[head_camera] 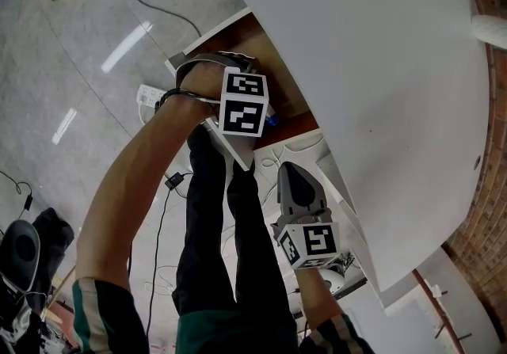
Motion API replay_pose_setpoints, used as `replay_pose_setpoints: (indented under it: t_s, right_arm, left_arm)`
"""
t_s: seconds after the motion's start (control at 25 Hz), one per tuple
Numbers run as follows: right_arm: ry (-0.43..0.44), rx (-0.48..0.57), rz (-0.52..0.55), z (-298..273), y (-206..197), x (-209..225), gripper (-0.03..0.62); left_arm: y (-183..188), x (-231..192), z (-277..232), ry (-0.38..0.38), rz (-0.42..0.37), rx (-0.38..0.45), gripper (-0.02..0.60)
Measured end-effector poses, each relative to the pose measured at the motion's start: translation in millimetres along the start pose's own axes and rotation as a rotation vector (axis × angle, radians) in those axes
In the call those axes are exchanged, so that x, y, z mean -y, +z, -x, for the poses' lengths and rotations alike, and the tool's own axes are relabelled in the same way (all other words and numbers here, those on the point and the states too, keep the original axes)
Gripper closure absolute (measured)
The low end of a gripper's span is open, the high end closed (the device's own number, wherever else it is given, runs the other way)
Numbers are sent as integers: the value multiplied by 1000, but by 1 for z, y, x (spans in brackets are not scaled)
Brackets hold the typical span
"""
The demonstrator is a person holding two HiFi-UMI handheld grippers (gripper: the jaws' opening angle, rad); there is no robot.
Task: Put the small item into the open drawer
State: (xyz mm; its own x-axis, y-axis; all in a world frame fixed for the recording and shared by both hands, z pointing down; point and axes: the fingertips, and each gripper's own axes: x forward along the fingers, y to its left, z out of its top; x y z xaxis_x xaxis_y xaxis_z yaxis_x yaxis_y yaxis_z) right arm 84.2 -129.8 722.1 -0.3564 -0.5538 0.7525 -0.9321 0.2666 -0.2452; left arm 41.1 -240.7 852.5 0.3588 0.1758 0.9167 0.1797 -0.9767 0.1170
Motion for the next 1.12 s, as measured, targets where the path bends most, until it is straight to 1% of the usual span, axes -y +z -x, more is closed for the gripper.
replay_pose_setpoints:
  t_s: [0.12, 0.2, 0.48, 0.64, 0.72, 0.8, 0.92, 1.0, 1.12]
  right_arm:
    - [0, 0, -2, 1, 0, -1, 569]
    - [1, 1, -4, 1, -1, -1, 569]
    - [-10, -2, -19, 2, 0, -1, 569]
    - [-5, 1, -18, 1, 4, -4, 569]
    - [-3, -1, -15, 0, 7, -8, 569]
    - [2, 0, -13, -2, 9, -11, 569]
    - [8, 7, -15, -4, 15, -14, 569]
    - [8, 8, -17, -6, 18, -16, 569]
    - [0, 8, -13, -8, 22, -20, 569]
  left_arm:
    - [1, -3, -1, 42, -37, -13, 388]
    - [2, -6, -1, 65, -36, -9, 388]
    - [4, -10, 8, 90, -28, 16, 395]
    - [7, -8, 17, 109, -39, 32, 446]
    - [7, -6, 22, 113, -43, 35, 507]
    - [6, -5, 29, 128, -45, 36, 532]
    - [6, -8, 42, 173, -42, 51, 557]
    - [6, -9, 50, 208, -15, 70, 566]
    - [4, -9, 62, 263, 46, 110, 568]
